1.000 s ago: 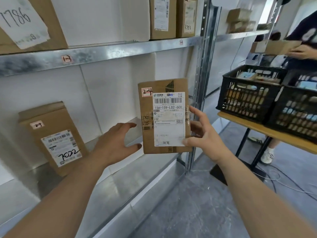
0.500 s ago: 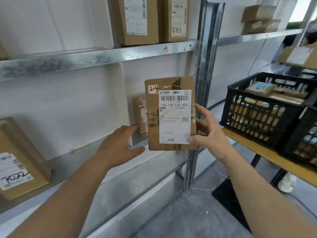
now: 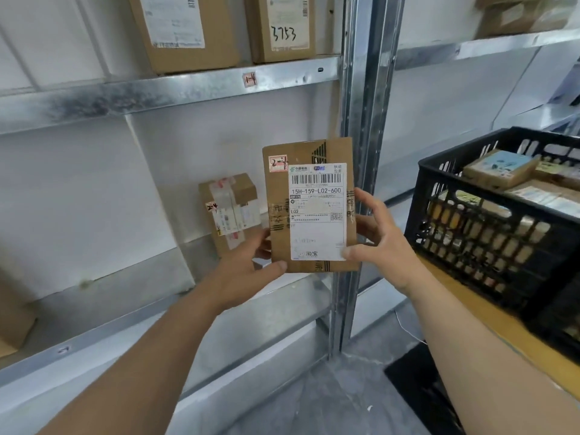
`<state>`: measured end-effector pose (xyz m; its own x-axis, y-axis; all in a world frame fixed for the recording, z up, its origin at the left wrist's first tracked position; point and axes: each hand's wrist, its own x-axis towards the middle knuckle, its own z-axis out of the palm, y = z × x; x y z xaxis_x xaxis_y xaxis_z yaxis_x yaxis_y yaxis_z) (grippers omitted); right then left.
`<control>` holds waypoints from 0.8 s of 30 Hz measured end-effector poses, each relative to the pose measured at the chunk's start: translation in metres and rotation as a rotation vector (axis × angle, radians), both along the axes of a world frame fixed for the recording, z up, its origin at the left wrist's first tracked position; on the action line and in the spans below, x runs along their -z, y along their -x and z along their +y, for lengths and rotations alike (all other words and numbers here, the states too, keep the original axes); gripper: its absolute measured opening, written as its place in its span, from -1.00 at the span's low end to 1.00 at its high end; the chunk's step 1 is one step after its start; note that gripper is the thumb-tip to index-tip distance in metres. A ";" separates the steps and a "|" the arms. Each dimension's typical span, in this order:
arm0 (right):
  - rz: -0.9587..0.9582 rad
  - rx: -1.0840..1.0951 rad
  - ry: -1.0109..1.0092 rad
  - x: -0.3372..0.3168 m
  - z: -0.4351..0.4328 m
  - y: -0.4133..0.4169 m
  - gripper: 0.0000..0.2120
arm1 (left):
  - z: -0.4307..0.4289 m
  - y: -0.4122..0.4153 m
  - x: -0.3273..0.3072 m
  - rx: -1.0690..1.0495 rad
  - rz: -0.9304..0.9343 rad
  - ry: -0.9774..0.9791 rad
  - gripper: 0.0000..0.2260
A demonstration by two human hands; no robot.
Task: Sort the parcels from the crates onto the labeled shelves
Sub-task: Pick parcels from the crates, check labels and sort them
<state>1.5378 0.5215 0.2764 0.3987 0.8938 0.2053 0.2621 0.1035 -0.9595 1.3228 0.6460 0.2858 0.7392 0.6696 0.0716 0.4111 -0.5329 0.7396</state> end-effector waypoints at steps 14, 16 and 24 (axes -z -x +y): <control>-0.254 0.015 0.304 0.014 0.130 -0.077 -0.16 | 0.083 -0.109 0.045 -0.294 -0.084 0.066 -0.51; -0.323 0.027 0.356 0.017 0.155 -0.081 -0.23 | 0.101 -0.118 0.052 -0.328 -0.082 0.071 -0.49; -0.403 0.077 0.408 0.036 0.226 -0.085 -0.45 | 0.155 -0.149 0.081 -0.494 0.007 0.068 -0.49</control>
<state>1.6226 0.7477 0.2404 0.4272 0.9042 -0.0005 0.6072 -0.2873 -0.7407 1.4718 0.8010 0.2051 0.3324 0.9431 0.0121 0.6077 -0.2240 0.7619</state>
